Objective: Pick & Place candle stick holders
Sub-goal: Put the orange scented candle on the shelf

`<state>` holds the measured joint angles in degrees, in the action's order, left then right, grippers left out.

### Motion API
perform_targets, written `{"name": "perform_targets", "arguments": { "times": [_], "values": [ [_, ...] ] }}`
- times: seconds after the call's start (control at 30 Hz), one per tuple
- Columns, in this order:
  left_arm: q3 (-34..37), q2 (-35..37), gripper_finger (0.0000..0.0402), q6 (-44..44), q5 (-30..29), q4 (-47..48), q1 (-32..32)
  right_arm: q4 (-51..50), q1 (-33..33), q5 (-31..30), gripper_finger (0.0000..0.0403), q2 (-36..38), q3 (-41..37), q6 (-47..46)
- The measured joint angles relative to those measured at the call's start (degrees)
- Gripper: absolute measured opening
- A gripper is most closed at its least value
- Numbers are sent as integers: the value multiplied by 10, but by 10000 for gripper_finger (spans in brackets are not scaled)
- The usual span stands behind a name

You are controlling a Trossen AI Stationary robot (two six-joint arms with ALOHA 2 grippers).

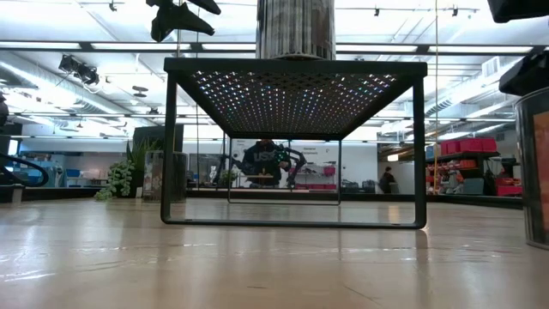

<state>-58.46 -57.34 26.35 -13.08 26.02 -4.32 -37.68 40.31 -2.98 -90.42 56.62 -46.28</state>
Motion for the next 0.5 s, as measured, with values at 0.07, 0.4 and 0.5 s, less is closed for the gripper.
{"name": "perform_targets", "arguments": {
  "times": [0.07, 0.4, 0.5],
  "values": [
    [0, 0, 190, 0, 0, 0, 0, -4, -1, -2, 331, 0, 0, 0],
    [0, 0, 190, 0, 0, 0, 0, -28, -7, -10, 325, 0, 0, -2],
    [0, 0, 190, 0, 0, 0, 0, -30, -9, -13, 324, 3, -1, -3]
  ]
}}
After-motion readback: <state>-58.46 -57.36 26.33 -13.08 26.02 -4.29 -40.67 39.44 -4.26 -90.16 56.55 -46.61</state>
